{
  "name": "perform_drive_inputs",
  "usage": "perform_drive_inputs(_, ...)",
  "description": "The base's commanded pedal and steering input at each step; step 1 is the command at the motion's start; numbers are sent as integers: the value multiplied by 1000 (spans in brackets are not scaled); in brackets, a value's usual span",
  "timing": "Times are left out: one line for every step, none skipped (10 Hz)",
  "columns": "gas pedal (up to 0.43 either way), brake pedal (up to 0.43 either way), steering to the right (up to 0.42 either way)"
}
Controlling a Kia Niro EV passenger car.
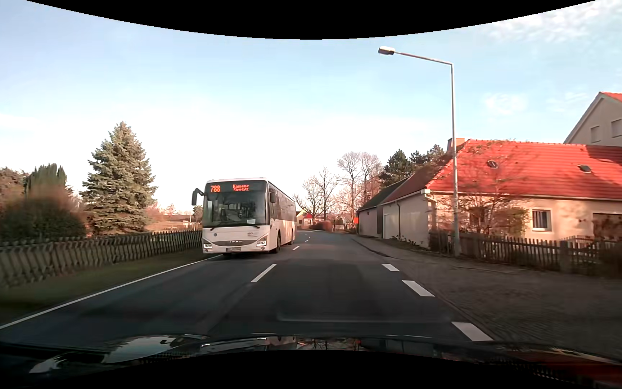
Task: Follow the waypoints while adhering to traffic rules and regulations
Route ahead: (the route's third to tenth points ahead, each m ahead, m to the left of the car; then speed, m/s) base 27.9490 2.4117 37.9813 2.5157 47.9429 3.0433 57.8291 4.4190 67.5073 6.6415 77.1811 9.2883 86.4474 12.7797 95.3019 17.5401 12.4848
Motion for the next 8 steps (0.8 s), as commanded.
perform_drive_inputs(150, 0, 0)
perform_drive_inputs(150, 0, 1)
perform_drive_inputs(150, 0, 1)
perform_drive_inputs(150, 0, 1)
perform_drive_inputs(150, 0, 2)
perform_drive_inputs(150, 0, 3)
perform_drive_inputs(150, 0, 5)
perform_drive_inputs(150, 0, 5)
